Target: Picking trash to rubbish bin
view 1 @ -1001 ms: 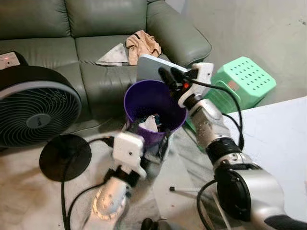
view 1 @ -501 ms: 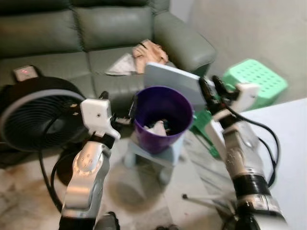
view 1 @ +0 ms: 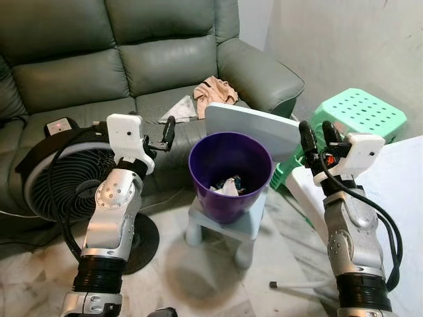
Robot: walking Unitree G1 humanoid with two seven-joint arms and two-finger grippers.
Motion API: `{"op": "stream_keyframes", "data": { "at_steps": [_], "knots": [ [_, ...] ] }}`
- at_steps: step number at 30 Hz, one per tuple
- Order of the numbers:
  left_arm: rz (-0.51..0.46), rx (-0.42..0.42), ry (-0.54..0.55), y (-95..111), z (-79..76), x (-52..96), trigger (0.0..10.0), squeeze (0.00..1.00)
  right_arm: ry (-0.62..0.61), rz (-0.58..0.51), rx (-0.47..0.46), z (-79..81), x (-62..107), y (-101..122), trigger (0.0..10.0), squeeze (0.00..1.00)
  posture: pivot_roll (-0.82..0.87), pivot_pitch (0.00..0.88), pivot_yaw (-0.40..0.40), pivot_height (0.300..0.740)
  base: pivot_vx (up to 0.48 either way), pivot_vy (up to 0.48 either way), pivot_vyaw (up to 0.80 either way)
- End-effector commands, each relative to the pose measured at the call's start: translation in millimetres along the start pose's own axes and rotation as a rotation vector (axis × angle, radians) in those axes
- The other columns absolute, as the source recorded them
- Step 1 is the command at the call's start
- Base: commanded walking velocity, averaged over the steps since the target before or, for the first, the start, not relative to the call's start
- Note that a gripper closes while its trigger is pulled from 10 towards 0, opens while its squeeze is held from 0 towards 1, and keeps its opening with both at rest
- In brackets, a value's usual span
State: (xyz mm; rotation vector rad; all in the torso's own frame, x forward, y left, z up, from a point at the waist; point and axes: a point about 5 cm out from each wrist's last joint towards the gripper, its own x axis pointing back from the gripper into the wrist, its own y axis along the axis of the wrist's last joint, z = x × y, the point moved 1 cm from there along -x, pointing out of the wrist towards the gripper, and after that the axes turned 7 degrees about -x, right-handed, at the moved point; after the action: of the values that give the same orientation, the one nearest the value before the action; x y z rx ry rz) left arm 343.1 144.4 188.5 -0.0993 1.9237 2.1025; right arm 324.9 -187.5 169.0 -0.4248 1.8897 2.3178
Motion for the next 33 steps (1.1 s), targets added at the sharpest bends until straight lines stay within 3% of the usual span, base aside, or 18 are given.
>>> {"op": "stream_keyframes", "data": {
  "at_steps": [1,6,18,30,33],
  "knots": [
    [0.013,0.005,-0.009,-4,-3.2,2.5,10.0,0.00,-0.006,0.014,0.023,0.1,2.9,2,10.0,0.00,-0.04,0.060,0.012,0.740,0.000,0.000,-0.73],
    [0.037,0.014,-0.008,-11,-6.3,8.5,10.0,0.00,-0.015,0.035,0.029,1.6,10.1,1,10.0,0.00,-0.04,0.061,0.006,0.740,0.000,0.000,-0.73],
    [0.066,0.010,0.049,-14,5.7,8.5,10.0,0.00,-0.008,0.073,0.073,9.7,11.6,-4,10.0,0.00,-0.01,0.050,-0.012,0.740,0.000,0.000,-0.75],
    [0.080,0.000,0.045,-17,3.9,10.0,10.0,0.00,-0.006,0.096,0.099,9.8,13.4,-8,10.0,0.00,-0.01,0.046,-0.017,0.740,0.000,0.000,-0.76],
    [0.083,0.012,0.037,-18,-1.8,11.7,10.0,0.00,0.000,0.061,0.068,10.4,15.4,-4,10.0,0.00,-0.01,0.056,-0.015,0.740,0.000,0.000,-0.25]
  ]
}}
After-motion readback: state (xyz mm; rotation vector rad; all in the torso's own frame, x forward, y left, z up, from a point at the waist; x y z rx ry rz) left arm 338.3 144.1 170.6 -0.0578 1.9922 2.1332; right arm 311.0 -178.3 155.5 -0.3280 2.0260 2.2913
